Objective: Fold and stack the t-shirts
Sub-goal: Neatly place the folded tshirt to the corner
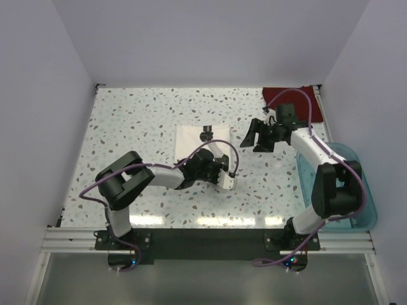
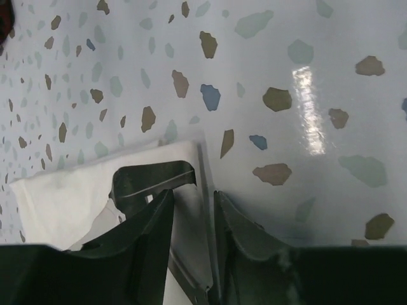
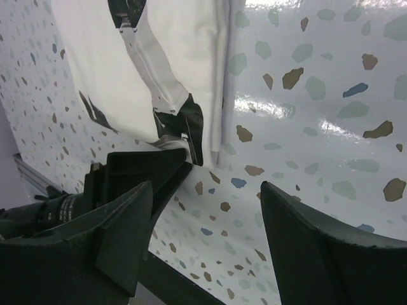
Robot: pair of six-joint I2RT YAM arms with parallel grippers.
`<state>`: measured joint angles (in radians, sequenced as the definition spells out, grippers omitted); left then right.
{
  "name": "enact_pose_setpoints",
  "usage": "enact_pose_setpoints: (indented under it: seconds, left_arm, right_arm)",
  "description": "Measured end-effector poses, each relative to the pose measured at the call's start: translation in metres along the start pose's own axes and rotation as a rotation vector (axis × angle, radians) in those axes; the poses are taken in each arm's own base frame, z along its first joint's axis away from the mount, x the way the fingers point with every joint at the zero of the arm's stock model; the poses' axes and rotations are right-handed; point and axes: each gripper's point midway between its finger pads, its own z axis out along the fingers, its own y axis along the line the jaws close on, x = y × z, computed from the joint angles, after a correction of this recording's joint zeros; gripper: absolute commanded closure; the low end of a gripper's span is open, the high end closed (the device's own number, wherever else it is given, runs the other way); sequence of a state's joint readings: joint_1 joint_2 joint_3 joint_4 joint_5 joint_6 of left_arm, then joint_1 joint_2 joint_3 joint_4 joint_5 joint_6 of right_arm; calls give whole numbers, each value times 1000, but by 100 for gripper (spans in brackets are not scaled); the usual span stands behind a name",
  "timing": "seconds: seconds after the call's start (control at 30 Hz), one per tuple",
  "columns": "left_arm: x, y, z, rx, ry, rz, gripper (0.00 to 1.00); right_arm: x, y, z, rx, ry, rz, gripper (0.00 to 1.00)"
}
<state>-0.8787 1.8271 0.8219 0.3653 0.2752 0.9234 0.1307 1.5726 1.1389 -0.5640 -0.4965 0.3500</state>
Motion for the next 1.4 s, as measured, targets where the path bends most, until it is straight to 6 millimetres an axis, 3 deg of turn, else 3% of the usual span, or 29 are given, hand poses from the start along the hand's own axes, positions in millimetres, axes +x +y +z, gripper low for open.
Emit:
enact_pose_setpoints:
  seconds: [0.13, 0.27, 0.43, 0.7, 0.9, 1.33, 1.4]
  left_arm:
    - [4, 9, 12, -25, 13, 19, 86]
    - [7, 12, 15, -22, 9, 2, 100]
    - [8, 21, 8, 23, -55, -107, 100]
    - [-6, 54, -11, 6, -135, -248, 100]
    - [-11, 58, -14, 15, -162, -291, 100]
    - [-14, 61, -21, 28, -193, -361, 100]
    - [-13, 61, -21, 28, -195, -368, 100]
  right_arm:
    - [8, -3, 18, -26, 14, 94, 25]
    - [17, -7, 44, -42, 49, 200, 25]
    - [24, -4, 72, -63, 100, 282, 24]
    - [23, 15, 97, -109, 110, 422, 22]
    - [28, 34, 120, -143, 93, 540, 25]
    - [-23, 43, 154, -181, -61, 630, 38]
    - [-26, 44, 158, -186, -67, 631, 46]
